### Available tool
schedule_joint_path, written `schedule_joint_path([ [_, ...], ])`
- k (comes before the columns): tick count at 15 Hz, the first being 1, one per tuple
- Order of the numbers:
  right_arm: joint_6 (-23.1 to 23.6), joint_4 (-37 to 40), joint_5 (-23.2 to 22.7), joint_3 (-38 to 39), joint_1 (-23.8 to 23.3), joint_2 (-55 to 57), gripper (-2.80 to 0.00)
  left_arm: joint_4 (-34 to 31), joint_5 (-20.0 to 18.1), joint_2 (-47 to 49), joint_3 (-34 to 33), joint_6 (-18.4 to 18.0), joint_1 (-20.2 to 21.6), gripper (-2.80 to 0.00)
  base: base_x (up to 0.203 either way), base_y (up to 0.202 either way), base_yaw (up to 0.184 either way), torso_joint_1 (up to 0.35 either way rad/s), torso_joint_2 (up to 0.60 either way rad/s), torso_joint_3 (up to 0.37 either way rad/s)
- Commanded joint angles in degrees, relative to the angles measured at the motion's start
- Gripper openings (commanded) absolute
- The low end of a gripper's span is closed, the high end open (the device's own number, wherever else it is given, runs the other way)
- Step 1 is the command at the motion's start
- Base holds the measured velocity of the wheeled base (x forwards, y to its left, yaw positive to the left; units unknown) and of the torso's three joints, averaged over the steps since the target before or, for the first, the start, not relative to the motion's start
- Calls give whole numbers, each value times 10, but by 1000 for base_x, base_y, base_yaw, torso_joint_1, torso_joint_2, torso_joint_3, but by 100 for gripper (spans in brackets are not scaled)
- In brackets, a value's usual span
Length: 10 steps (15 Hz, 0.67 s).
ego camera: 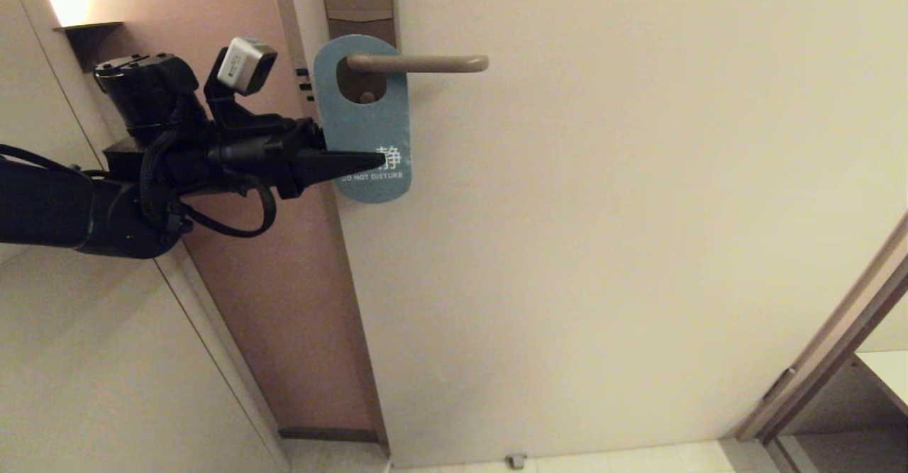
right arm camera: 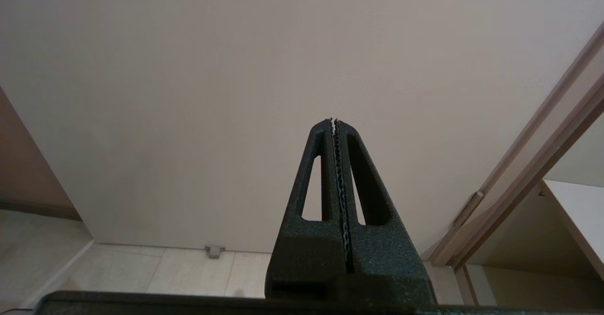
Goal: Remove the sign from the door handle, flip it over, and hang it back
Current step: Take down the sign
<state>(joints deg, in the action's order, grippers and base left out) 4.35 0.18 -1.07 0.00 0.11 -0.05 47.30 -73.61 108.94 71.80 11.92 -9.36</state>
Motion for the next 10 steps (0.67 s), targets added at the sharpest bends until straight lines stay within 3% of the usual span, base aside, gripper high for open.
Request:
schedule_joint_path([
  [1, 0, 0, 0, 0, 0, 0, -280, 2, -4, 0, 0, 1, 0, -280, 0, 0, 0, 0, 0, 0],
  [10, 0, 0, 0, 0, 0, 0, -280, 3, 7, -4, 0, -1, 6, -280, 0, 0, 0, 0, 0, 0],
])
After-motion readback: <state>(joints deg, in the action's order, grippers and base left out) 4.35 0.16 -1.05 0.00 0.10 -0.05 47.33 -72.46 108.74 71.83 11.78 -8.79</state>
